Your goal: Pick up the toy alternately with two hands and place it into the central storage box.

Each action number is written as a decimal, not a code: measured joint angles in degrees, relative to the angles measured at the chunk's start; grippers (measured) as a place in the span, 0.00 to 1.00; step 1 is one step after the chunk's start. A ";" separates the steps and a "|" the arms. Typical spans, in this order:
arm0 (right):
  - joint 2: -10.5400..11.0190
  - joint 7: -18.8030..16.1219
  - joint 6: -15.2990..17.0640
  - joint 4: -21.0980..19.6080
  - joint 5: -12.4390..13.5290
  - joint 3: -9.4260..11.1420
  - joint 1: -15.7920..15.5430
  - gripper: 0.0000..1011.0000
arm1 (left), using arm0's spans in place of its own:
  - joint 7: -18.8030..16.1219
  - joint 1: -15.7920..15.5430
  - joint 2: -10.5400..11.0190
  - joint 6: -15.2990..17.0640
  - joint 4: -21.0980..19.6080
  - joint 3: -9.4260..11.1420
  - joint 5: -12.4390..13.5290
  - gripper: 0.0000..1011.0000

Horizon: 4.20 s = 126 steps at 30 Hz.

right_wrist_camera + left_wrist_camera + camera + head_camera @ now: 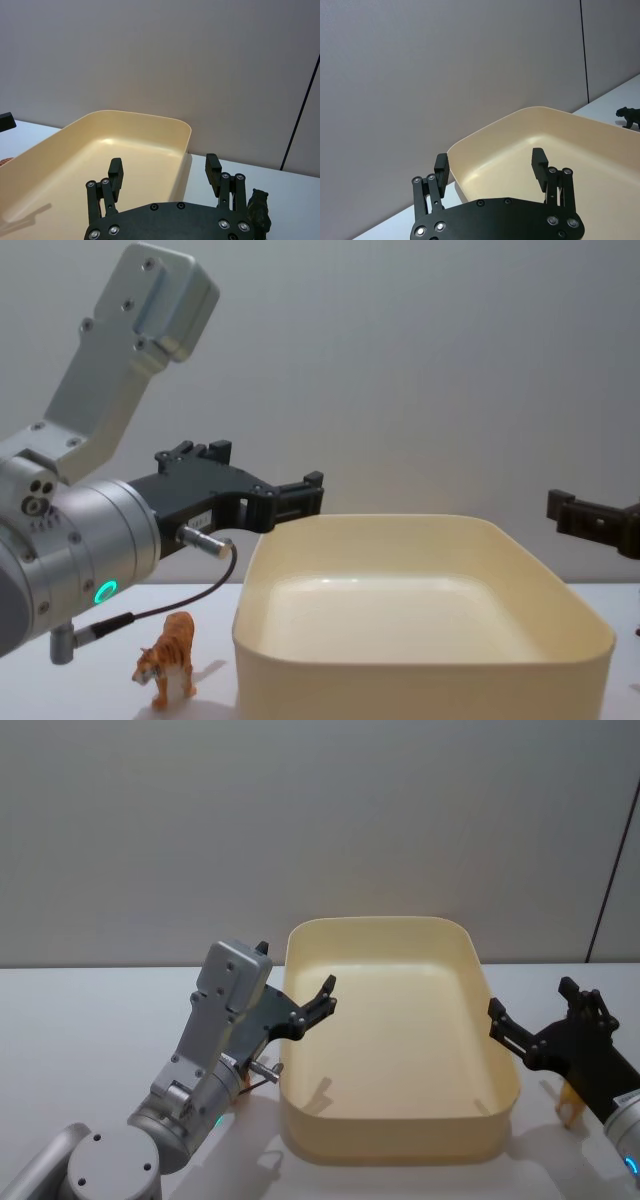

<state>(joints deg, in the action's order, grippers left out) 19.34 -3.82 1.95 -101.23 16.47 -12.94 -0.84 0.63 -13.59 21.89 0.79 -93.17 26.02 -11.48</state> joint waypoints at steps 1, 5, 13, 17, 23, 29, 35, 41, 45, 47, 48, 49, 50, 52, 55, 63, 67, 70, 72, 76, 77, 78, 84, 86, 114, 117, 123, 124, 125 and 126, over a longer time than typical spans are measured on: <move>0.00 0.00 0.00 0.00 0.00 0.00 0.00 0.99 | 0.00 0.00 0.00 0.00 0.00 0.00 0.00 0.99; 0.00 0.00 0.00 0.00 0.00 0.00 0.00 0.99 | 0.00 0.00 0.00 0.00 0.00 0.00 0.00 0.99; 0.00 0.00 0.00 0.00 0.00 0.00 0.00 0.99 | 0.00 0.00 0.00 0.00 0.00 0.00 0.00 0.99; 0.00 0.00 0.00 0.00 0.00 0.00 0.00 0.99 | 0.00 0.00 0.00 0.00 0.00 0.00 0.00 0.99; 0.00 0.00 0.00 0.00 0.00 0.00 0.00 0.99 | 0.00 0.00 0.00 0.00 0.00 0.00 0.00 0.99; 0.00 0.00 0.00 0.00 0.00 0.00 0.00 0.99 | 0.00 0.00 0.00 0.00 0.00 0.00 0.00 0.99; 0.00 0.00 0.00 0.00 0.00 0.00 0.00 0.99 | 0.00 0.00 0.00 0.00 0.00 0.00 0.00 0.99; 0.00 0.00 0.00 0.00 0.00 0.00 0.00 0.99 | 0.00 0.00 0.00 0.00 0.00 0.00 0.00 0.99; 0.00 0.00 0.00 0.00 0.00 0.00 0.00 0.99 | 0.00 0.00 0.00 0.00 0.00 0.00 0.00 0.99; 0.00 0.00 0.00 0.00 0.00 0.00 0.00 0.99 | 0.00 0.00 0.00 0.00 0.00 0.00 0.00 0.99; 0.00 0.00 0.00 0.00 0.00 0.00 0.00 0.99 | 0.00 0.00 0.00 0.00 0.00 0.00 0.00 0.99; 0.00 0.00 0.00 0.00 0.00 0.00 0.00 0.99 | 0.00 0.00 0.00 0.00 0.00 0.00 0.00 0.99; 0.00 0.00 0.00 0.00 0.00 0.00 0.00 0.99 | 0.00 0.00 0.00 0.00 0.00 0.00 0.00 0.99; 0.00 0.00 0.00 0.00 0.00 0.00 0.00 0.99 | 0.00 0.00 0.00 0.00 0.00 0.00 0.00 0.99; 0.00 0.00 0.00 0.00 0.00 0.00 0.00 0.99 | 0.00 0.00 0.00 0.00 0.00 0.00 0.00 0.99; 0.57 0.40 0.06 -0.42 0.46 0.45 -0.65 0.99 | 0.00 0.00 0.00 0.00 0.00 0.00 0.00 0.99; 1.60 1.37 0.19 -1.17 1.46 1.23 -1.78 0.99 | 0.00 0.00 0.00 0.00 0.00 0.00 0.00 0.99; 2.66 2.19 0.38 -1.90 2.49 2.04 -3.00 0.99 | 0.00 0.00 0.00 0.00 0.00 0.00 0.00 0.99; 3.52 2.79 0.57 -2.39 3.37 2.66 -4.07 0.99 | 0.00 0.00 0.00 0.00 0.00 0.00 0.00 0.99; 4.70 3.64 1.04 -3.23 4.60 3.52 -5.71 0.99 | 0.00 0.00 0.00 0.00 0.00 0.00 0.00 0.99; 5.02 3.83 1.27 -3.41 5.03 3.75 -6.17 0.99 | 0.00 0.00 0.00 0.00 0.00 0.00 0.00 0.99; 5.27 3.90 1.38 -3.55 5.23 3.92 -6.53 0.99 | 0.00 0.00 0.00 0.00 0.00 0.00 0.00 0.99; 6.30 3.89 2.44 -3.88 6.53 4.63 -8.16 0.99 | 0.00 0.00 0.00 0.00 0.00 0.00 0.00 0.99; 6.54 3.74 2.98 -3.88 7.01 4.77 -8.58 0.99 | 0.00 0.00 0.00 0.00 0.00 0.00 0.00 0.99; 3.29 1.89 6.87 5.87 6.19 3.89 -3.83 0.99 | 0.00 0.00 0.00 0.00 0.00 0.00 0.00 0.99; 2.75 1.38 6.87 6.77 5.65 3.60 -2.98 0.95 | 0.00 0.00 0.00 0.00 0.00 0.00 0.00 0.99; 2.03 0.67 6.87 8.02 4.91 3.23 -1.86 0.80 | 0.00 0.00 0.00 0.00 0.00 0.00 0.00 0.99; 1.96 0.61 6.87 8.14 4.84 3.19 -1.75 0.78 | 0.00 0.00 0.00 0.00 0.00 0.00 0.00 0.99; 1.89 0.55 6.87 8.28 4.76 3.14 -1.63 0.75 | 0.00 0.00 0.00 0.00 0.00 0.00 0.00 0.99; 1.77 0.45 6.87 8.48 4.66 3.08 -1.46 0.71 | 0.00 0.00 0.00 0.00 0.00 0.00 0.00 0.99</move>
<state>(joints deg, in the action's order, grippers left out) 21.11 -3.37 8.82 -92.75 21.12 -9.86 -2.30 0.62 -13.59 21.89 0.79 -93.17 26.02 -11.48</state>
